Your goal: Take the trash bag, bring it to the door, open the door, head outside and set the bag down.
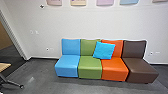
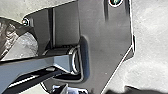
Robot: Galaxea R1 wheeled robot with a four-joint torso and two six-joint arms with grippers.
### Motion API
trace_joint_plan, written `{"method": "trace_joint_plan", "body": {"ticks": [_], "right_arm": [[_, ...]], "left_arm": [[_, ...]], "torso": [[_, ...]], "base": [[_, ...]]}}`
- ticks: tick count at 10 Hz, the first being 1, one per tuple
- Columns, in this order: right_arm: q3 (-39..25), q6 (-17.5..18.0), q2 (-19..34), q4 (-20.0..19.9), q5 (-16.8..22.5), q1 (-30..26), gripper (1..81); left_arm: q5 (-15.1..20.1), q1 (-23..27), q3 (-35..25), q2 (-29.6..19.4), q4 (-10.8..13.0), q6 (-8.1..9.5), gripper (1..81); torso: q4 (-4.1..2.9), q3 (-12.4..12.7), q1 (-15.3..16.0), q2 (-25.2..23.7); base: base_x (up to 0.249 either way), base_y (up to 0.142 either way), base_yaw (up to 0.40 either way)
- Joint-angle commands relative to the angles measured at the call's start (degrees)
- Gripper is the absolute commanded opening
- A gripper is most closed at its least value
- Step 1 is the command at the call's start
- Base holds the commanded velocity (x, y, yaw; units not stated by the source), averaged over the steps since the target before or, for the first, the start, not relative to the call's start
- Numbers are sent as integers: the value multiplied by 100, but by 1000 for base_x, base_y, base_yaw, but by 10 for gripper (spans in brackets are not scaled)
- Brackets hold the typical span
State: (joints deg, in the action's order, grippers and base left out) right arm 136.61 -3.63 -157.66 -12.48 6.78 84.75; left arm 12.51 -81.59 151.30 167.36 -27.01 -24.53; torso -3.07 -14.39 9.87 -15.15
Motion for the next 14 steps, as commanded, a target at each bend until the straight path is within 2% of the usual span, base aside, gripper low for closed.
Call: {"method": "trace_joint_plan", "body": {"ticks": [1, 3, 6, 7, 8, 10, 11, 14], "right_arm": [[742, -23, -382, 228, 386, -146, 811], [849, -23, -471, 273, 386, -146, 811], [893, -23, -602, 360, 386, -120, 811], [902, -23, -655, 387, 386, -120, 811], [945, -15, -708, 405, 377, -111, 811], [1199, -15, -892, 405, 386, -120, 811], [1375, -15, -1015, 396, 386, -120, 811], [1762, -15, -1279, 413, 403, -120, 811]], "left_arm": [[586, 95, 312, 227, -6, -175, 10], [595, 86, 392, 333, -6, -210, 10], [586, 60, 400, 368, -14, -210, 10], [586, 60, 401, 377, -14, -210, 10], [586, 60, 392, 377, -14, -210, 10], [586, 60, 401, 394, -40, -202, 10], [551, 60, 401, 403, -50, -202, 10], [349, 60, 418, 465, -50, -184, 10]], "torso": [[0, 463, -361, 557], [0, 734, -586, 949], [0, 1284, -953, 1504], [0, 940, -987, 1515], [0, 1091, -987, 1515], [0, 1185, -987, 1515], [0, 1179, -944, 1322], [0, 1172, -962, 1373]], "base": [[0, 0, 0], [0, 0, 0], [0, 0, 0], [0, 0, 0], [0, 0, 0], [0, 0, 0], [0, 0, 0], [0, 0, 0]]}}
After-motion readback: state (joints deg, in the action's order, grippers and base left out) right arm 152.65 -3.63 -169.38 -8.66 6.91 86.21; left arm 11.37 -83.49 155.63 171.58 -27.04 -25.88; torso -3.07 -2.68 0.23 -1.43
